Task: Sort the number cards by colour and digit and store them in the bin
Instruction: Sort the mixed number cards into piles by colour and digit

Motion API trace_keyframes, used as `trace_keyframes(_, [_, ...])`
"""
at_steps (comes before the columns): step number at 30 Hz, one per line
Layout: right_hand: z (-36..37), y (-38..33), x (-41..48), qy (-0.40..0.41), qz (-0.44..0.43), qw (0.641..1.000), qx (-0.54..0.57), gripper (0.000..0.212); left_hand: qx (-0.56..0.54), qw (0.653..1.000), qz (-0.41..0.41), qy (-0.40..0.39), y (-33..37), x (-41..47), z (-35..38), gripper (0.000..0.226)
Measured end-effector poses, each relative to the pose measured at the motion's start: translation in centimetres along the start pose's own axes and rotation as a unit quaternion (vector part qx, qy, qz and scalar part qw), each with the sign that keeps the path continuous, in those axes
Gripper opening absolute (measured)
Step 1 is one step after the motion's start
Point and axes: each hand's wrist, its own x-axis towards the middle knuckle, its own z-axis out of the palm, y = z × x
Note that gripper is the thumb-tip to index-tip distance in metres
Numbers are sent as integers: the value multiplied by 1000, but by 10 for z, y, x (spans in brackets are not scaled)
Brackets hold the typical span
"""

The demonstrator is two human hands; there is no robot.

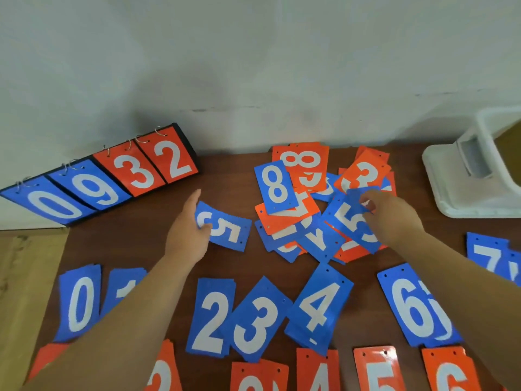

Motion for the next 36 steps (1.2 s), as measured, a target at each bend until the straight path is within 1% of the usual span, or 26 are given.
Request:
trace_keyframes(2, [-11,1,-15,47,34,996,74,31,-81,995,-31,50,-5,-23,-7,68])
trace_keyframes(4, [-22,-2,-40,91,76,980,163,29,-174,976,-95,91,-14,-49,-9,50])
trace_keyframes(6, [-29,-7,-70,124,116,956,240,30,-268,944,-163,106,-28,-76,-4,41])
trace_keyframes(8, [-27,-11,-101,142,149,936,284,32,-318,920,-205,102,-35,-104,0,39])
trace_keyframes(9, [-23,-12,-116,143,160,931,296,31,-336,911,-215,101,-36,-117,2,39])
trace_keyframes(11, [-7,-11,-143,137,169,925,312,26,-361,905,-209,89,-35,-142,8,40])
trace_keyframes(14, [17,-1,-174,115,172,931,301,22,-390,901,-187,37,-31,-170,16,46])
trace_keyframes(16, [26,9,-189,95,176,945,260,25,-384,908,-170,2,-25,-184,19,48])
trace_keyframes(19, [36,25,-199,60,168,963,201,31,-353,924,-148,-19,-15,-201,22,44])
trace_keyframes(22, [50,32,-198,33,161,973,161,32,-321,936,-141,-18,-6,-217,27,36])
trace_keyframes(26, [65,34,-186,-9,142,983,120,30,-317,941,-120,-4,12,-238,39,25])
trace_keyframes(28, [68,37,-181,-27,139,985,97,29,-310,943,-119,-10,22,-245,48,26])
trace_keyframes(30, [69,41,-180,-44,128,988,68,26,-281,954,-97,-31,32,-250,61,32])
trace_keyframes(33, [63,46,-180,-35,106,990,86,18,-216,972,-38,-80,54,-255,88,35])
trace_keyframes(36, [53,58,-183,-23,95,986,136,18,-142,981,29,-127,79,-256,119,39])
